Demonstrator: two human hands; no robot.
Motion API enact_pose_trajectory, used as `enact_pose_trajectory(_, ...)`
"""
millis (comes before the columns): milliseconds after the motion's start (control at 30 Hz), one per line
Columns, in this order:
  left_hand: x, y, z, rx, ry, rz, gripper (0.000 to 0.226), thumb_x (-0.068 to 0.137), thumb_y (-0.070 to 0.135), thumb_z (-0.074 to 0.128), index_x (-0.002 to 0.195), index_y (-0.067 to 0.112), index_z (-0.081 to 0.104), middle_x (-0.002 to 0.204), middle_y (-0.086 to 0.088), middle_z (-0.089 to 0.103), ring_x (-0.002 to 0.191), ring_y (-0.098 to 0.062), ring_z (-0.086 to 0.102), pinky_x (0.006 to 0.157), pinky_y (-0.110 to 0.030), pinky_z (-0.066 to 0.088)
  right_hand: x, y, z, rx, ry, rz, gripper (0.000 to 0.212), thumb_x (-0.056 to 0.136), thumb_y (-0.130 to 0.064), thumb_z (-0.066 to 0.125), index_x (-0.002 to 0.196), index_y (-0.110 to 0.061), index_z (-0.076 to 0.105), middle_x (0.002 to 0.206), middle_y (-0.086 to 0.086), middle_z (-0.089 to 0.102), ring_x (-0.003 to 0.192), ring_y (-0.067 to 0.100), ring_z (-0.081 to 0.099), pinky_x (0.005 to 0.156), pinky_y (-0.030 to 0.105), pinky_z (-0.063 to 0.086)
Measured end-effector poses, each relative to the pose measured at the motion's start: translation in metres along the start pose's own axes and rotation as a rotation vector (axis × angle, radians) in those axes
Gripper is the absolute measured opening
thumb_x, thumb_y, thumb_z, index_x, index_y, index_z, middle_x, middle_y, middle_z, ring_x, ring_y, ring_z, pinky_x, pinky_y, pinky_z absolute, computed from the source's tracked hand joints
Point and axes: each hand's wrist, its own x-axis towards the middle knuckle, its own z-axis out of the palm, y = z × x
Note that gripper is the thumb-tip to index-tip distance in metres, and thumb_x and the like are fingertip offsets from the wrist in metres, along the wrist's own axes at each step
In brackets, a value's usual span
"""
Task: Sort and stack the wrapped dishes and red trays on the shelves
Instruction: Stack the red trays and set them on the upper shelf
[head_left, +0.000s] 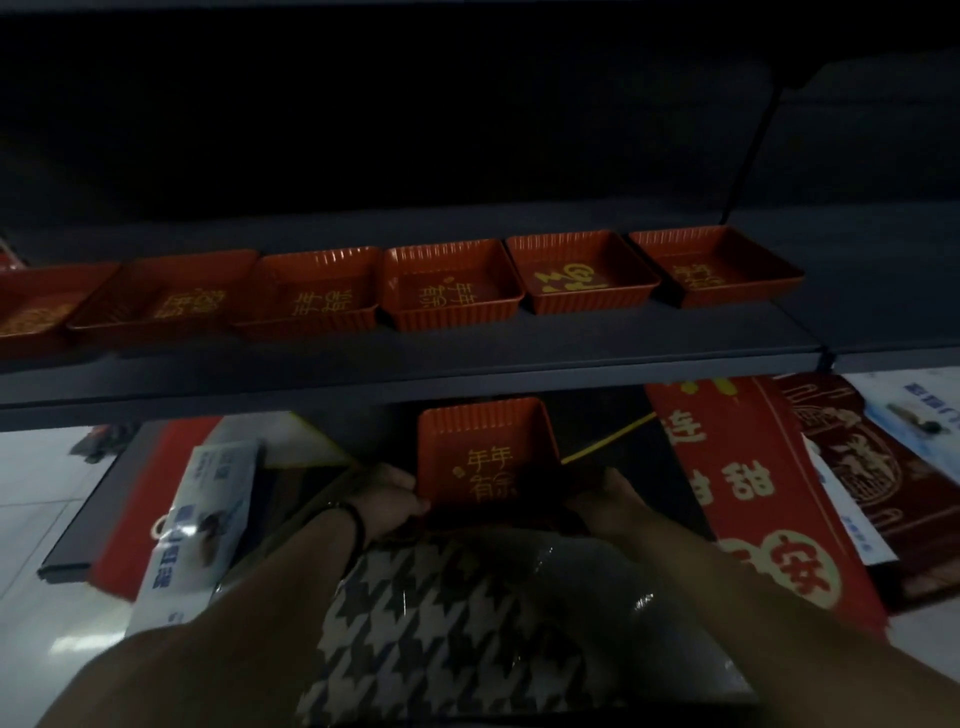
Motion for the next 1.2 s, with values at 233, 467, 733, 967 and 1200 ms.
enact_pose_trajectory(233,-0.061,0.014,0.015,0.068,-0.114,0.117,0.017,0.094,0.013,0.074,0.095,-0.003,0.076,0.098,-0.02,0.08,0.094,-0.04,0.078,0.093,-0.055,0.062,-0.071,-0.01,-0.051,0.121,-0.143,0.098,0.023,0.096,0.001,0.067,0.118,-0.002,0.076,0.108,0.026,0.078,0.098,0.04,0.077,0.095,0.051,0.062)
enact_pose_trajectory(467,-0.124,0.049,0.033,-0.08,-0.131,0.218,0.014,0.098,0.009,0.07,0.107,0.001,0.077,0.105,-0.015,0.08,0.09,-0.029,0.081,0.088,-0.048,0.066,-0.131,-0.033,-0.111,0.187,-0.251,0.007,0.028,0.101,-0.005,0.062,0.128,-0.007,0.07,0.112,0.024,0.078,0.105,0.038,0.076,0.096,0.045,0.061)
enact_pose_trajectory(733,-0.154,0.118,0.063,-0.232,0.115,0.44,0.012,0.092,0.014,0.078,0.104,0.014,0.08,0.104,-0.003,0.079,0.083,-0.016,0.081,0.074,-0.037,0.068,-0.142,-0.043,-0.145,0.384,0.101,-0.167,0.022,0.105,-0.002,0.056,0.112,-0.006,0.076,0.105,0.029,0.073,0.087,0.039,0.074,0.075,0.042,0.066)
enact_pose_trajectory(967,-0.13,0.206,0.076,-0.34,0.141,0.549,0.042,0.084,0.014,0.087,0.123,0.006,0.072,0.114,-0.012,0.075,0.088,-0.018,0.081,0.075,-0.037,0.068,-0.119,-0.062,-0.168,0.678,0.492,-0.394,0.018,0.101,-0.018,0.067,0.111,-0.02,0.081,0.095,0.013,0.076,0.09,0.034,0.072,0.09,0.049,0.058)
enact_pose_trajectory(1200,-0.094,0.298,0.098,-0.444,0.091,0.562,0.036,0.087,0.003,0.084,0.12,0.003,0.069,0.105,-0.013,0.077,0.086,-0.022,0.08,0.069,-0.031,0.067,-0.063,-0.086,-0.228,0.854,0.661,-0.391,0.018,0.1,-0.027,0.072,0.108,-0.011,0.076,0.068,0.002,0.054,0.07,0.019,0.056,0.076,0.038,0.05)
